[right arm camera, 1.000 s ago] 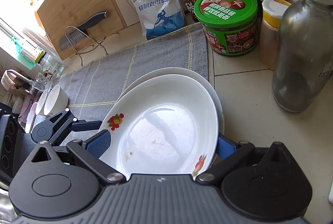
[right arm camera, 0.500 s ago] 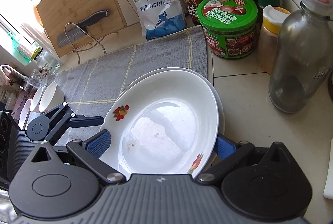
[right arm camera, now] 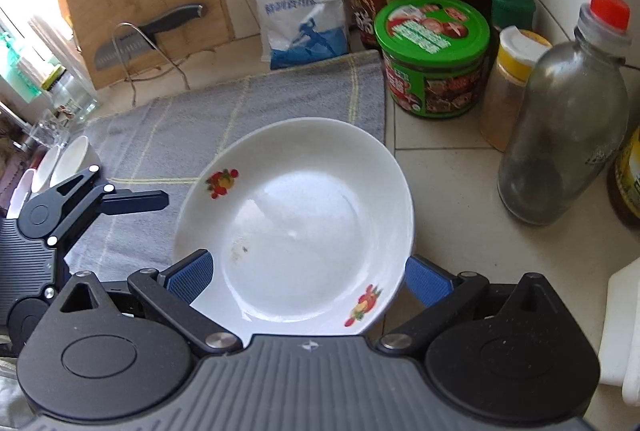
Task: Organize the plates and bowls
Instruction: 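Lower the plate onto the stack and open the right tool, then reach the right tool to a pink-flowered white bowl and grasp its rim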
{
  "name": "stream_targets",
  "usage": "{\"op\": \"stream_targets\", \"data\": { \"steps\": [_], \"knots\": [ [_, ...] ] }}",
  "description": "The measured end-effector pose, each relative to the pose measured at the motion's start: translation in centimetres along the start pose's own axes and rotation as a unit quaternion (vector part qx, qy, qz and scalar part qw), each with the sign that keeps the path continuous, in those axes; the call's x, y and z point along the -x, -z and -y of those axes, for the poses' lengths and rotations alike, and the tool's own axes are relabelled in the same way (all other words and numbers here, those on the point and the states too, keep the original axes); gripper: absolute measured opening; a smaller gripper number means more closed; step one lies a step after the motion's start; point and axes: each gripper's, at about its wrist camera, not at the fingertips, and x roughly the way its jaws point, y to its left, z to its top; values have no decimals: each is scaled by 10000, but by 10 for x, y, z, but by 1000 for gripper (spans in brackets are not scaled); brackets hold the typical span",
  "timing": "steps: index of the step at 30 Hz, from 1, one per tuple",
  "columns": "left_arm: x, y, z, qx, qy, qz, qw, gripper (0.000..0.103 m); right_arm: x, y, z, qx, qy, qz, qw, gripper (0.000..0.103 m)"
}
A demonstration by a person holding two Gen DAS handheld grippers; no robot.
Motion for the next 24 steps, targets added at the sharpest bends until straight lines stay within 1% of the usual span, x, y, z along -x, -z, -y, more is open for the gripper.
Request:
{"op": "stream_targets", "data": {
  "steps": [3, 9, 13, 17, 19, 22, 24],
  "knots": [
    [3, 0, 0, 27, -30, 29, 10000, 101, 6, -3, -10, 260, 258, 182, 9992, 103],
    [7, 6, 1, 136, -84, -34, 9999, 102, 3, 0, -33, 798, 701, 371, 9937, 103],
    [15, 8, -1, 224, -249, 14, 9994, 102, 1, 1, -47, 1129, 831, 469, 9890, 103],
    [28, 8, -5, 371, -566, 130, 9976, 102, 3, -4, -61, 1385, 842, 734, 9840, 103],
    [35, 10, -7, 476, -768, 176, 9958, 102, 3, -8, -71, 1631, 885, 913, 9784, 103],
    [47, 16, -10, 573, -1150, 242, 9914, 102, 1, -13, -89, 2162, 915, 1217, 9644, 103],
    [55, 21, -14, 726, -1484, 191, 9861, 102, -4, -15, -103, 2434, 955, 1349, 9558, 103]
  ]
}}
